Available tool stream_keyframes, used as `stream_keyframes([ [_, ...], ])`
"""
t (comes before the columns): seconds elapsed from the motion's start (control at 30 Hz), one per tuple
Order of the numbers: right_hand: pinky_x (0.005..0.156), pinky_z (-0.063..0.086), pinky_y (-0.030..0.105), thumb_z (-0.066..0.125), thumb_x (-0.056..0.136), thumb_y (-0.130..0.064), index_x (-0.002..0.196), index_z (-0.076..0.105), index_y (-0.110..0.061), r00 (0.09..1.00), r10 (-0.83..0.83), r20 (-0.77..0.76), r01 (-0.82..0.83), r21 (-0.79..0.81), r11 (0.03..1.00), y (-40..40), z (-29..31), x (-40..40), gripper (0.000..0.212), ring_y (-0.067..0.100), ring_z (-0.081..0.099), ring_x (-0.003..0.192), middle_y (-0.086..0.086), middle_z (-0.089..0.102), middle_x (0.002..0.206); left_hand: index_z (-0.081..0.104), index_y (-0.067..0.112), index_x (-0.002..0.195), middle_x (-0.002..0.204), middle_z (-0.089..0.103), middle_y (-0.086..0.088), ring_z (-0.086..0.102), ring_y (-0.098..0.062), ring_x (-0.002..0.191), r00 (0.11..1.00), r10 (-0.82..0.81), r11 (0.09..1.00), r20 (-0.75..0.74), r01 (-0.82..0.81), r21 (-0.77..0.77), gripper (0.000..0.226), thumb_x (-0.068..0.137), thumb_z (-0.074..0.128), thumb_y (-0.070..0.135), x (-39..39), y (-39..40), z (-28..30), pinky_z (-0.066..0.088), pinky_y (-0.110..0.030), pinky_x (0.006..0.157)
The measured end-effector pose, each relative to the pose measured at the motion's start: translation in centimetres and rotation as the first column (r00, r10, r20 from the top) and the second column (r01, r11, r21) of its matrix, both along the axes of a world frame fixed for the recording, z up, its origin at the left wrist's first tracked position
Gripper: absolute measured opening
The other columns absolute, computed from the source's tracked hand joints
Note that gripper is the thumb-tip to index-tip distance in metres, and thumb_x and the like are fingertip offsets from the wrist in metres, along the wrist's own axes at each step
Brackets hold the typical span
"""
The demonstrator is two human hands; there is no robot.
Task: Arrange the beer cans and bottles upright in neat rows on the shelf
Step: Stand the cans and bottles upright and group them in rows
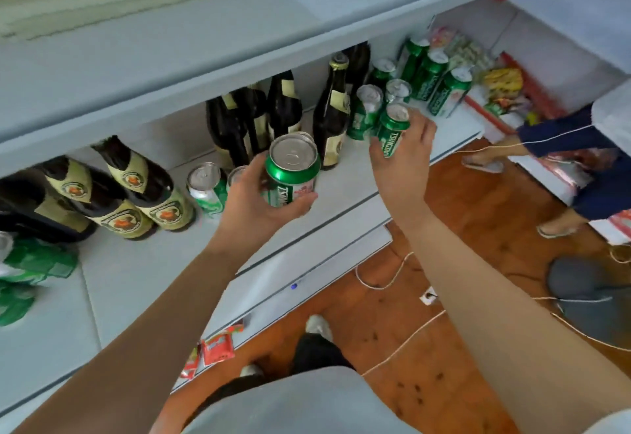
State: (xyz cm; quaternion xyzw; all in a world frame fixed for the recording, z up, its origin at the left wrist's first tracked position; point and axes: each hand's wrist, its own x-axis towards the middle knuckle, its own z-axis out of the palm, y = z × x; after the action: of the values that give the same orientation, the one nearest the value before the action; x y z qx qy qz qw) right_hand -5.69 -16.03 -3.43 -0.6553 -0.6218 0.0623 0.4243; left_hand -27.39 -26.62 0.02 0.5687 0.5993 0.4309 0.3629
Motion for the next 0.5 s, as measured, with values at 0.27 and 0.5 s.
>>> stream_keyframes([
  [0.27,0.095,0.041,0.021,0.083,0.072,-0.035,0.142,0.036,-0.006,0.953,-0.001,-0.302,-0.102,-0.326,0.94,9.3,-6.4,5.7,0.089,0.024,0.052,0.123,0.011,0.049,0.137,0.053,0.039,0.118,0.108,0.067,0.021,0.062,0.006,0.101,1.0,0.014,0.996,-0.026,-0.017,-0.082,0.064,0.066,0.089,0.035,7.8,4.7,-2.4,0.047,-0.011,0.087],
  [0.5,0.073,0.033,0.006,0.086,0.068,-0.03,0.124,0.055,-0.007,0.908,0.324,-0.265,-0.381,-0.204,0.902,10.6,-7.7,9.8,0.068,0.009,0.049,0.09,0.005,0.053,0.11,0.062,0.024,0.115,0.102,0.074,0.012,0.069,-0.007,0.096,0.943,0.293,0.934,0.16,-0.246,-0.259,0.065,0.058,0.085,0.045,13.4,7.6,-4.4,0.055,-0.035,0.092],
])
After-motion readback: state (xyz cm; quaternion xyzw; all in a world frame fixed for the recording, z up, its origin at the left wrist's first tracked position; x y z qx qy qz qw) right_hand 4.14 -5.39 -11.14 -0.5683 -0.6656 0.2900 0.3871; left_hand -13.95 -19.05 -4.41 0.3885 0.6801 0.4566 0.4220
